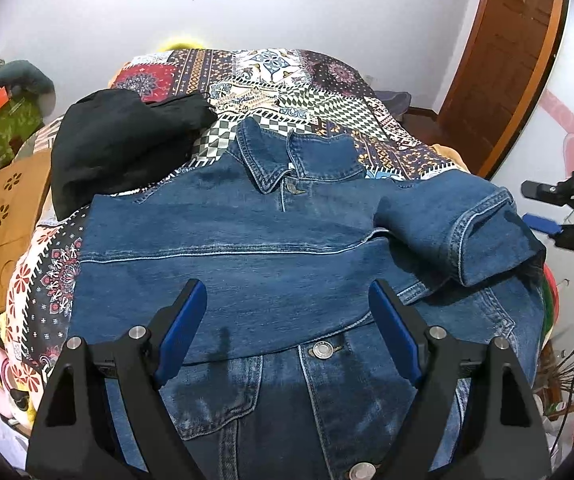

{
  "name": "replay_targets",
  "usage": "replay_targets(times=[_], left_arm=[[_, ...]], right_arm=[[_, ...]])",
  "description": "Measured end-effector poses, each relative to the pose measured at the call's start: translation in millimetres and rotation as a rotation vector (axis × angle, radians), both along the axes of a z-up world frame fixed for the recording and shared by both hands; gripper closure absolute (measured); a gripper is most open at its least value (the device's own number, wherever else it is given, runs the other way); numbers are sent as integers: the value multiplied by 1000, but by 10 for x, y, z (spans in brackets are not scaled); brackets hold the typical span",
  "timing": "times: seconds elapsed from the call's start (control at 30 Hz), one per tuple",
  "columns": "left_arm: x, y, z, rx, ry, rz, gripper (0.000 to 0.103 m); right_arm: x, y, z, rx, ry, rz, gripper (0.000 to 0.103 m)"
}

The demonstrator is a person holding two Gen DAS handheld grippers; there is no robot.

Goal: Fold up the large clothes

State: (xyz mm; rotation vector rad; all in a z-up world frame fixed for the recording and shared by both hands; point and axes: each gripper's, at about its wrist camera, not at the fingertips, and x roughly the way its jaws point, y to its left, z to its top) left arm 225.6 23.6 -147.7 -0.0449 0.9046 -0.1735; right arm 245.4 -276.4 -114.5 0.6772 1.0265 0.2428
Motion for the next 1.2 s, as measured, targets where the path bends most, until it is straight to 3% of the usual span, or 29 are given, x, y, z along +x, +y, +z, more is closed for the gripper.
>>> replay_targets(times=[0.27, 0.3, 0.33, 0.37, 0.5, 0.6, 0.7, 0.8, 1.0, 1.2], left_arm=[[39, 96, -51, -20, 13, 28, 20], [40, 112, -54, -23, 13, 31, 20], [43, 130, -57, -29, 14, 35, 20], [46, 145, -59, -34, 14, 36, 20], [45, 200, -78, -39, 15, 41, 20], [47, 235, -83, -53, 15, 45, 20], [31, 288, -66, -76, 5, 47, 20], [-20, 325, -6, -90, -21, 43, 20], [-199, 504, 225, -115, -81, 56, 20], [-396, 804, 473, -139, -137, 99, 19]], right_arm=[[422, -24, -268, 72, 62, -81, 35], [461, -31, -288, 59, 60, -94, 39], [499, -21, -296, 28, 46, -108, 51], [511, -31, -306, 1, 39, -115, 57], [478, 12, -206, -88, -13, -112, 69], [393, 128, -1, -218, -85, -95, 74], [285, 309, 267, -318, -176, -46, 77], [258, 495, 466, -349, -233, 11, 78], [260, 1080, 791, -319, -325, 143, 80], [256, 1974, 885, -275, -379, 343, 80]])
